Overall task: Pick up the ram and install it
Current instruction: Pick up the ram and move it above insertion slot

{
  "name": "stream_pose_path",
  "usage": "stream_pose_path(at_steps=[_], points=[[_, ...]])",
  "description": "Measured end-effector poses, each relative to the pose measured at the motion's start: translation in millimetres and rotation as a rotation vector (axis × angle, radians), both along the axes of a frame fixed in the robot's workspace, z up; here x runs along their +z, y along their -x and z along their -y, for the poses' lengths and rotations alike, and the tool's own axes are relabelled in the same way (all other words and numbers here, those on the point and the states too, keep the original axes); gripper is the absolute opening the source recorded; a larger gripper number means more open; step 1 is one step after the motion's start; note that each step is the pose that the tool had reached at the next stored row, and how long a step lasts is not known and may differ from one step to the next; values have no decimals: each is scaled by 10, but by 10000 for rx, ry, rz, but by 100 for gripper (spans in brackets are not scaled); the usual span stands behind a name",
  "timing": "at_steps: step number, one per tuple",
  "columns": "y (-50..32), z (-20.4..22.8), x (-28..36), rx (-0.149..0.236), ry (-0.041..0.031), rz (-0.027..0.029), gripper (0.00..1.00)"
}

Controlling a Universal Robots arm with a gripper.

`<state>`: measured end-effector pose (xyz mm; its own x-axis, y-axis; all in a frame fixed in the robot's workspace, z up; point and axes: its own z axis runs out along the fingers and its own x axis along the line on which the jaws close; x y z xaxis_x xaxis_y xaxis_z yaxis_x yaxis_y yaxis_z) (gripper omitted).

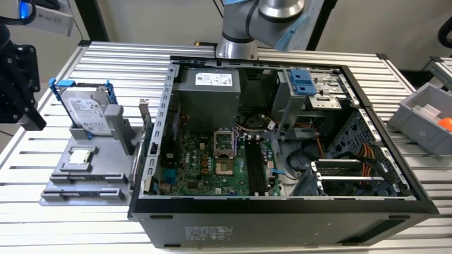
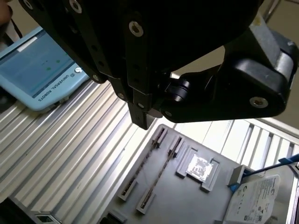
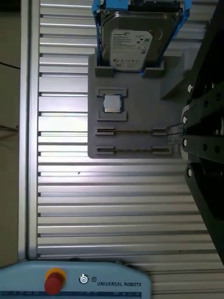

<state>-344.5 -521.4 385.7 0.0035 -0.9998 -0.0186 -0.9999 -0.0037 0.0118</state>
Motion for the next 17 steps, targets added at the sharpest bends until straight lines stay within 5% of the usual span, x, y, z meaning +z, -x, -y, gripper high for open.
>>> stream_pose_path(at_steps=[13, 17], points=[[0, 0, 0, 381, 0, 0, 0], [0, -1, 0, 379, -210, 4, 0]])
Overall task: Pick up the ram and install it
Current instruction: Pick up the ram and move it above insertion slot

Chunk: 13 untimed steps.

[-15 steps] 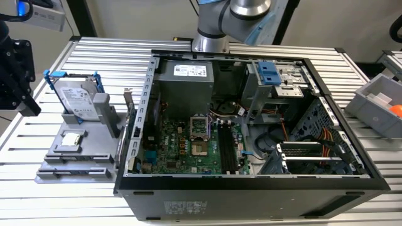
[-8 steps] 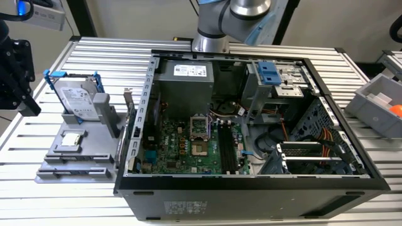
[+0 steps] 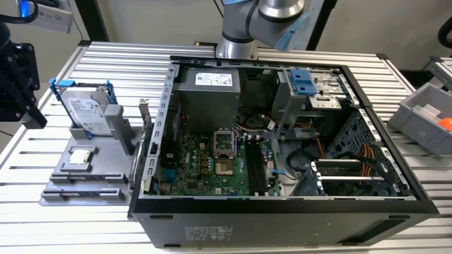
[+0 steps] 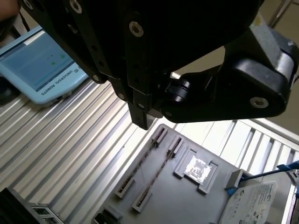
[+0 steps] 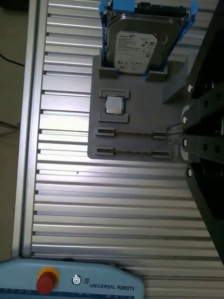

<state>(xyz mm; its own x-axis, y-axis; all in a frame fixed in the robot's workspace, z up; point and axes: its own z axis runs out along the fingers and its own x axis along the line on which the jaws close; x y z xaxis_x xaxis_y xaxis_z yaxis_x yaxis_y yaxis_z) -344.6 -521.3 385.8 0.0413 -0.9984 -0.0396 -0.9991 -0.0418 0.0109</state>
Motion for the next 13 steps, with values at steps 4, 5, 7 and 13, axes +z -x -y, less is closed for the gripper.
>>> stream_pose_path(at_steps=[4, 5, 7, 13], points=[[-1, 0, -1, -126, -40, 1, 0], [-1, 0, -1, -133, -39, 1, 0], [0, 1, 0, -142, -38, 0, 0], [-1, 1, 0, -142, -26, 0, 0]])
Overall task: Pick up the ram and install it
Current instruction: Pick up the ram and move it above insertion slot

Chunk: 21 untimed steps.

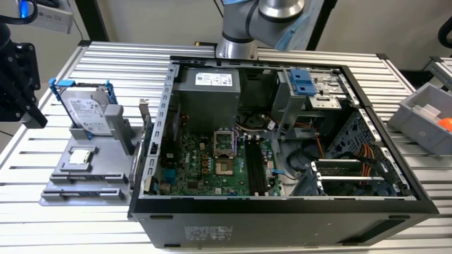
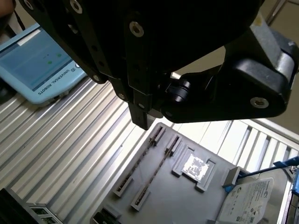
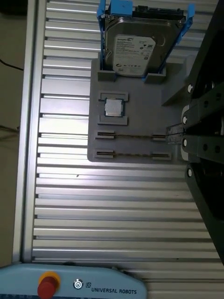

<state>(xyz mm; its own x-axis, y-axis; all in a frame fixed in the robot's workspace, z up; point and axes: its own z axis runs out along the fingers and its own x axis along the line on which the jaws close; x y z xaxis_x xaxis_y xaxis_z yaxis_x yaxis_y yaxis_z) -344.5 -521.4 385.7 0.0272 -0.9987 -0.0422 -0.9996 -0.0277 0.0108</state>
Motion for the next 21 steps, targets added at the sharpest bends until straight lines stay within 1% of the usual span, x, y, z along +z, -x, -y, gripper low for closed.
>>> stream_pose_path(at_steps=[6, 7, 21], points=[[0, 0, 0, -1, 12, 0, 0], [0, 0, 0, 0, 14, 0, 100], [0, 0, 0, -1, 48, 0, 100]])
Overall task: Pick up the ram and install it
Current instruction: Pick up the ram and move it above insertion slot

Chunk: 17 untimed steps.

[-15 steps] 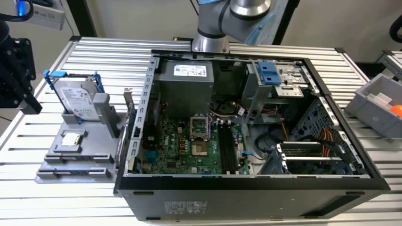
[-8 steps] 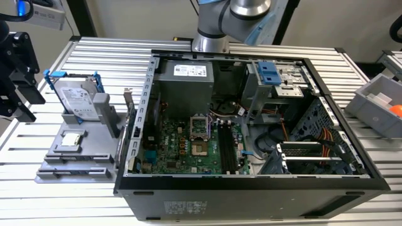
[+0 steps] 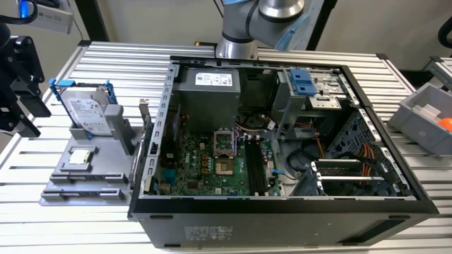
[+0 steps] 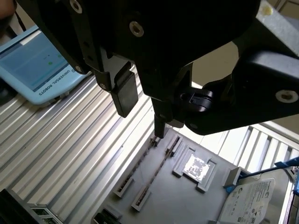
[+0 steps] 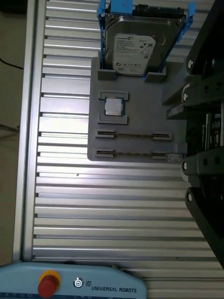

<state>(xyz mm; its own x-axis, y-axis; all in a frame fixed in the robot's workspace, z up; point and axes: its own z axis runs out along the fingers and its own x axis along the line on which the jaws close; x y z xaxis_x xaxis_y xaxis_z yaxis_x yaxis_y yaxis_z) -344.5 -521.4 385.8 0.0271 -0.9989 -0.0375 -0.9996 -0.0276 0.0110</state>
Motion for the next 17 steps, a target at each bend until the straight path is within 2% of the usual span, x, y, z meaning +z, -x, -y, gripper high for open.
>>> stream_pose_path(at_steps=[4, 17], points=[[0, -2, -5, -22, 0, 1, 100], [0, -5, -91, -140, 6, 6, 100]])
